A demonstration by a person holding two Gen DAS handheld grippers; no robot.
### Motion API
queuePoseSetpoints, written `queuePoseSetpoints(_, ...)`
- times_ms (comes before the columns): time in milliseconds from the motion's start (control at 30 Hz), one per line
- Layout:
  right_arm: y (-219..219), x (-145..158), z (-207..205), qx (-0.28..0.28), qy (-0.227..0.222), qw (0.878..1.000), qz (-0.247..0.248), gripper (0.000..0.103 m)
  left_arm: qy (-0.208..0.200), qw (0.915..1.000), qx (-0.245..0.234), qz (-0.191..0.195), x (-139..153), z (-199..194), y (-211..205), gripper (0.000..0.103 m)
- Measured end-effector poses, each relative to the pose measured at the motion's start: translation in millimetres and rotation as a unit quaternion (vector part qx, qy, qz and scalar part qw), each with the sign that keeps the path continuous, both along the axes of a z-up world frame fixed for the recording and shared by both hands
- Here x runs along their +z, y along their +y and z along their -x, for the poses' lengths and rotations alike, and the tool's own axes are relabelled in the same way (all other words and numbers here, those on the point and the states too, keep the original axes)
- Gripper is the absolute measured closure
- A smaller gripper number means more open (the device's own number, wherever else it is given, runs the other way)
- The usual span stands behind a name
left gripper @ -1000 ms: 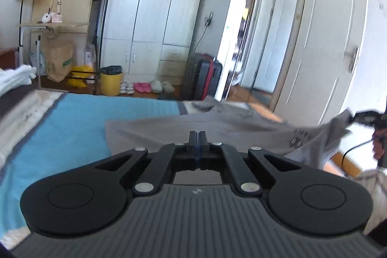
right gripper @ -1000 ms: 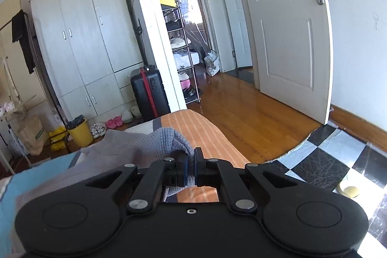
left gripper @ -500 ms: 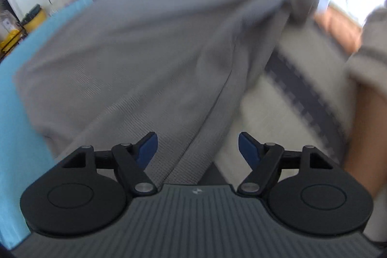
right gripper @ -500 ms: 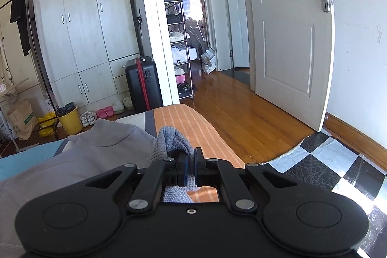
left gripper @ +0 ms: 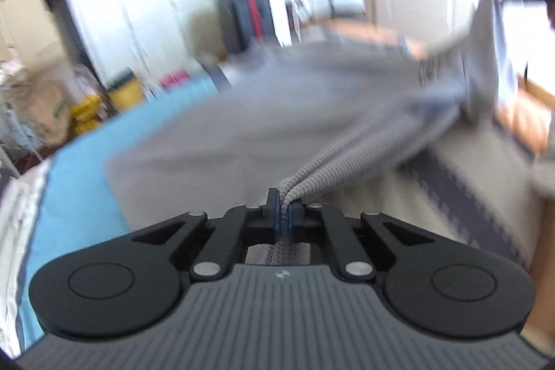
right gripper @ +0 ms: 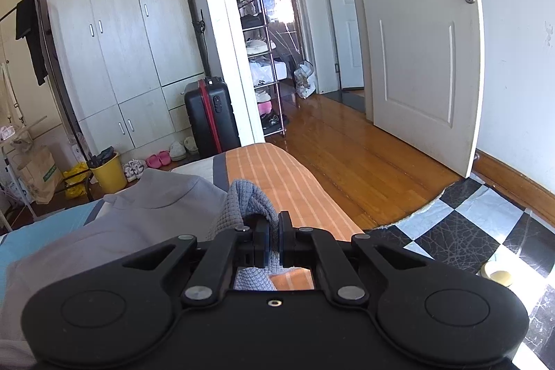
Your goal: Fold clothes
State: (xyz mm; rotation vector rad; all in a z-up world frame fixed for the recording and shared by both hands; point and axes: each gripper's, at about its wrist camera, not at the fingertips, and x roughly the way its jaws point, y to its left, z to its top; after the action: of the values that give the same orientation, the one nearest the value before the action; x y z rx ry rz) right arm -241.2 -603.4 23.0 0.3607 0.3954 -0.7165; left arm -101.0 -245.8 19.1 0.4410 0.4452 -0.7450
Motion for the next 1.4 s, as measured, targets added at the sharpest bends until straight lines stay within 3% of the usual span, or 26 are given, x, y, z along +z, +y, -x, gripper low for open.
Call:
queuePoseSetpoints(67,2.5,2.9,1.4,0.014,-0.009,1.000,0.003,0.099,-0.107,0.9941,0.011,-0.012,10.5,9.5,4.1,0.099)
queuePoseSetpoints(133,7.0,4.3,-0.1,0.026,-0.016,1.000,0.007,0.099,-0.143,0.9889,0.027,-0.030,13.7,4.3,5.4,0.099)
queuePoseSetpoints(267,21.8,10.5,-2.3,0.051,-0.015,0.998,0.026,0.099,-0.092,0.9933,0.059,0.039,29.8,-8.2,21.0,0.099)
queuePoseSetpoints(400,35.0,24.0,11.8,0.058,-0.035,0.997,0.023,0.098,-0.130,0.9870,0.062,0.073,48.2,21.9,34.5,0.099)
queuePoseSetpoints(500,42.2,29.7,29.4,0.045,-0.052,0.998,0.003,0.098,-0.143,0.9807,0.023,0.132,68.7,49.1,51.5,0.100)
queuePoseSetpoints(600,46.0,30.3,47.5,0.032,-0.054,0.998,-0.023,0.098,-0.176,0.9756,0.001,0.132,90.5,71.5,60.3,0.100)
queuePoseSetpoints(733,50.5,43.8,73.7,0.038,-0.078,0.996,-0.036,0.099,-0.152,0.9746,0.013,0.164,112.0,84.4,83.2,0.100)
queuePoseSetpoints(900,52.6,55.8,90.3,0.052,-0.074,0.993,-0.078,0.098,-0.082,0.9826,0.035,0.163,94.3,64.5,100.6,0.100)
queuePoseSetpoints(1000,50.4,56.0,94.6,0.069,-0.081,0.987,-0.119,0.098,-0.051,0.9770,0.036,0.204,87.6,59.1,119.3,0.100)
queuePoseSetpoints(1167,36.8,61.4,74.9,0.102,-0.059,0.985,-0.129,0.098,-0.051,0.9835,0.037,0.169,84.1,36.8,117.6,0.100)
queuePoseSetpoints(1333,-0.4,56.5,-26.2,0.120,0.003,0.992,-0.030,0.098,-0.012,0.9939,0.028,0.106,56.8,-73.4,53.8,0.099)
queuePoseSetpoints(1400,-24.2,37.1,-80.5,0.109,0.016,0.994,-0.013,0.098,-0.047,0.9965,0.062,0.030,33.5,-124.8,15.0,0.099)
